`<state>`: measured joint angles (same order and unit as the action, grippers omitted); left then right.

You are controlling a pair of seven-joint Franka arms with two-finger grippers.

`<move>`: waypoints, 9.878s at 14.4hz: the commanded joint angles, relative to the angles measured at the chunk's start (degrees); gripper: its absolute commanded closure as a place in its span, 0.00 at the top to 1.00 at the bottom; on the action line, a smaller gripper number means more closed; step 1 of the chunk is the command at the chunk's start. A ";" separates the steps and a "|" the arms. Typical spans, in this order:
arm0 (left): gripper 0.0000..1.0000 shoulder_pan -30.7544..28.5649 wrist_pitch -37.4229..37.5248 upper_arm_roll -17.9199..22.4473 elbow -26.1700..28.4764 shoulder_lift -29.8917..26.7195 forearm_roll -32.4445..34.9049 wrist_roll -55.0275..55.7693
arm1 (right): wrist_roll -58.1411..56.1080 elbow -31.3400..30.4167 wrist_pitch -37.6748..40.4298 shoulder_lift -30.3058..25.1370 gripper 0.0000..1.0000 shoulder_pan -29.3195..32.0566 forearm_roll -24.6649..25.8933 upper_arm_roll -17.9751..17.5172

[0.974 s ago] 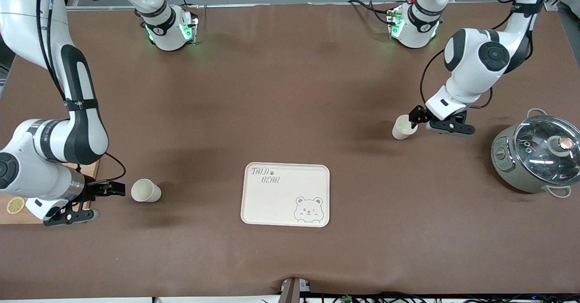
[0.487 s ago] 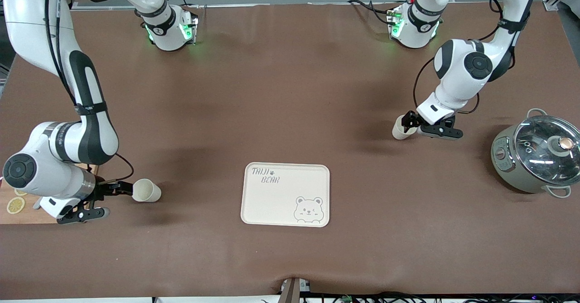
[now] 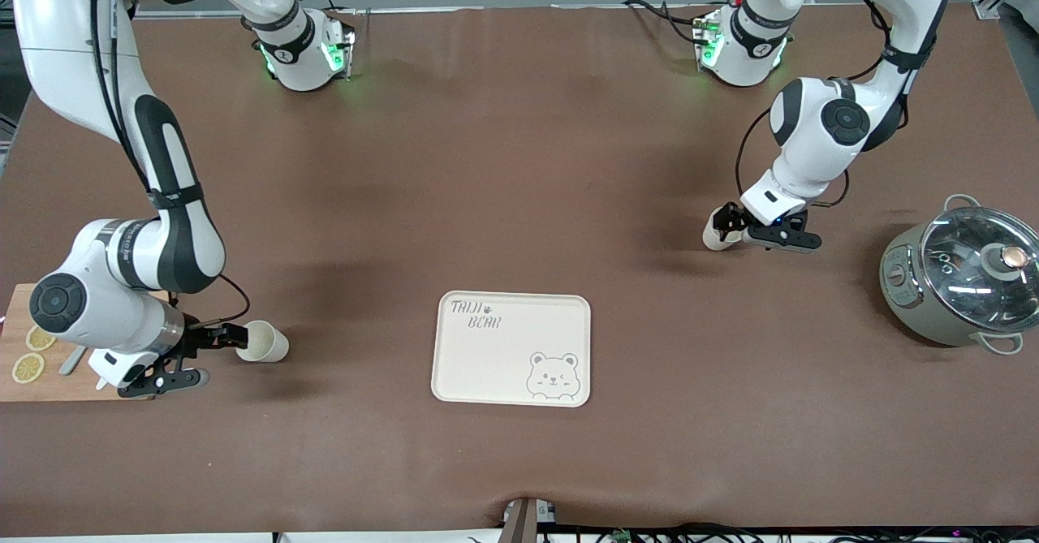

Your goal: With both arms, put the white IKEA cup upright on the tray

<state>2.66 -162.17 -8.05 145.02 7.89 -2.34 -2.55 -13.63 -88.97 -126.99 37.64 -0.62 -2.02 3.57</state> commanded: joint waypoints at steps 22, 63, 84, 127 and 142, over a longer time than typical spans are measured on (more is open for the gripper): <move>1.00 -1.17 4.50 -0.39 3.61 -5.79 -1.17 -1.23 | -0.69 -6.39 -9.86 0.59 1.00 -0.79 -0.26 -0.23; 0.00 18.34 30.86 -1.62 -55.35 29.53 2.33 41.56 | 0.36 0.36 -0.03 0.33 0.00 -1.75 -6.58 -1.02; 0.13 32.49 28.84 10.16 -69.25 41.06 2.43 46.37 | 50.44 11.36 4.65 2.34 0.00 -23.37 -6.59 -0.84; 1.00 2.53 52.75 12.36 -39.92 -9.37 -2.58 4.49 | 69.19 21.56 13.57 5.45 1.00 -33.13 4.48 -0.49; 1.00 1.82 75.31 11.83 -58.14 -13.45 -2.32 2.63 | 42.93 9.54 47.35 -31.20 1.00 -18.03 -1.05 -0.67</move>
<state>5.05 -90.99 4.24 94.39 -10.46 -3.74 1.24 33.56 -73.42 -79.60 12.14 -21.95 -1.98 3.70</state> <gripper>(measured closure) 0.000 0.000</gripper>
